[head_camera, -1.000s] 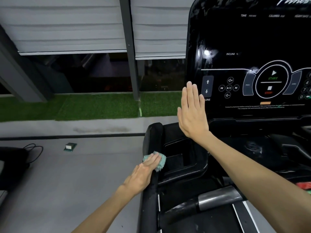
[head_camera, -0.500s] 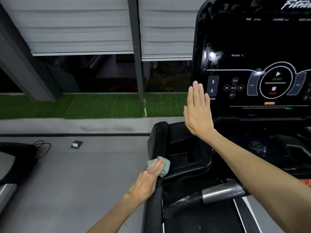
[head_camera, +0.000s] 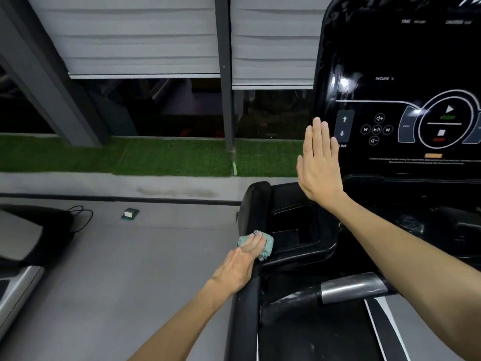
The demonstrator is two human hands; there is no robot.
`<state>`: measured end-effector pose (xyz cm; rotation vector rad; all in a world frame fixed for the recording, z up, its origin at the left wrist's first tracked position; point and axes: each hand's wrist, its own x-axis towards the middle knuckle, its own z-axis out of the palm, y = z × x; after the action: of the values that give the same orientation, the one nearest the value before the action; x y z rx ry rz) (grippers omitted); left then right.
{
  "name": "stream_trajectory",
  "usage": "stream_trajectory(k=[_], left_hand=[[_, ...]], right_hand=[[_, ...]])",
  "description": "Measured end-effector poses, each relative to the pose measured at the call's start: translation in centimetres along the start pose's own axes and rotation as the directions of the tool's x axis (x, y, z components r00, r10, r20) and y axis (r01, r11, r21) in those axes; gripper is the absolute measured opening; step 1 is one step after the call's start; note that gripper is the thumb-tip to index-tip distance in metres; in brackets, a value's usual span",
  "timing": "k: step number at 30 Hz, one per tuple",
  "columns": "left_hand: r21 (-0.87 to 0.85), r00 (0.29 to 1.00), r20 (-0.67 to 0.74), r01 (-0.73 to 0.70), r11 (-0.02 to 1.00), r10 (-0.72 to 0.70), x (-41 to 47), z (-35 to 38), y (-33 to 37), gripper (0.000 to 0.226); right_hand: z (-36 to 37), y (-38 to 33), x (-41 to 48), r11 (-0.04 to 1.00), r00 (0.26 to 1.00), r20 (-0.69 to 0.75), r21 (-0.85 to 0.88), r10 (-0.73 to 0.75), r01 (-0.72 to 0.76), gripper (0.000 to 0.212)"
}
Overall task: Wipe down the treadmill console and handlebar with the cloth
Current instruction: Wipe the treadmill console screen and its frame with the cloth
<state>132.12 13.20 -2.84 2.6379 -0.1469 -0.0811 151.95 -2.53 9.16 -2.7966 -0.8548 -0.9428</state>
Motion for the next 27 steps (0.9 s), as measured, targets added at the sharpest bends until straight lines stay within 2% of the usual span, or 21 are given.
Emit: stream_trajectory(k=[8,19,27], left_hand=[[-0.003,0.993,0.114,0.011,1.000,-0.011,-6.6,1.6,1.0,0.076],[0.051,0.999,-0.014,0.043,0.998,-0.043,2.8,-0.2,1.0,0.067],[0.068,0.995,0.096,-0.034,0.997,0.027,-2.1,0.4,1.2,0.069]], right_hand=[[0.0,0.0,0.0,1.000,1.000,0.002,-0.002,-0.001,0.001,0.066],[-0.2,0.1,0.1,0.999,1.000,0.017,-0.030,-0.017,0.017,0.066],[0.0,0.1,0.0,0.999,1.000,0.001,-0.031,-0.020,0.020,0.066]])
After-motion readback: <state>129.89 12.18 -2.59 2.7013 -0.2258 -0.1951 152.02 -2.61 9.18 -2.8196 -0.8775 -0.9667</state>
